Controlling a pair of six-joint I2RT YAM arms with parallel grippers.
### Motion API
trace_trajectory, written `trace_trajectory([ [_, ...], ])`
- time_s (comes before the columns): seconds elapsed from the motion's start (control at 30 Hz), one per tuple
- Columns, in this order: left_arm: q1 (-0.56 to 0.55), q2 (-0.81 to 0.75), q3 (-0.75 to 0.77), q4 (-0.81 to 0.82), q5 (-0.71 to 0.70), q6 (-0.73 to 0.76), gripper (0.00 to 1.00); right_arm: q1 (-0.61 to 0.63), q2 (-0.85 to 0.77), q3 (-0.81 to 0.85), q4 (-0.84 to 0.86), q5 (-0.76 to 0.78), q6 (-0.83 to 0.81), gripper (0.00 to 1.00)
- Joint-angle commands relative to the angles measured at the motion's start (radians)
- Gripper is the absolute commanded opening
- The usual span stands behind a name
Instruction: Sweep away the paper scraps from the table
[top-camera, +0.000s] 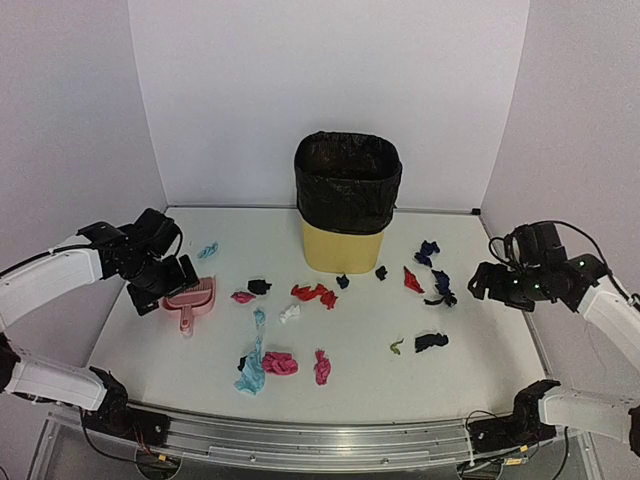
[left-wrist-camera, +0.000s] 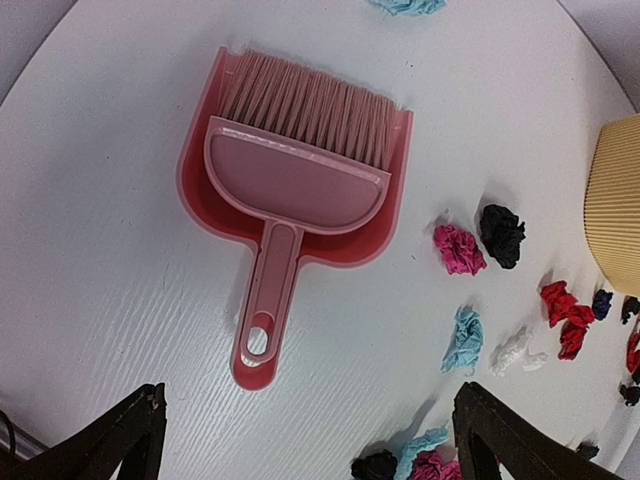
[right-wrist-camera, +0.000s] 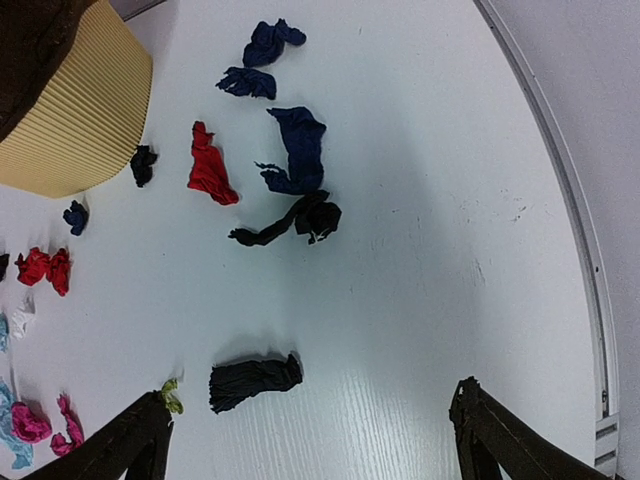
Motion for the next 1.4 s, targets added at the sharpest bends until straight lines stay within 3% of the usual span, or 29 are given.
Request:
trace_trajectory([
  [0.0,0.000,0.037,0.065,0.060,-0.013,0.044,1.00,-0.003,-0.026,-0.019,0.002,-0.005,-0.034,0.95],
  [0.23,0.039,0.211,0.179,0.063,0.023,0.156,0.99,-0.003,-0.004,-0.026,0.011,-0.036,-0.046,0.96],
  [0.37,0.107,0.317,0.220,0.083,0.107,0.235,0.87,-0.002,-0.005,-0.027,0.011,-0.038,-0.053,0.96],
  [0.5,0.134,0.395,0.263,0.051,0.121,0.275,0.81,-0.003,-0.012,-0.030,0.011,-0.031,-0.059,0.96],
  [1.37,0.175,0.521,0.222,-0.023,0.121,0.320,0.67,-0.003,0.035,-0.027,0.011,-0.023,-0.068,0.96],
])
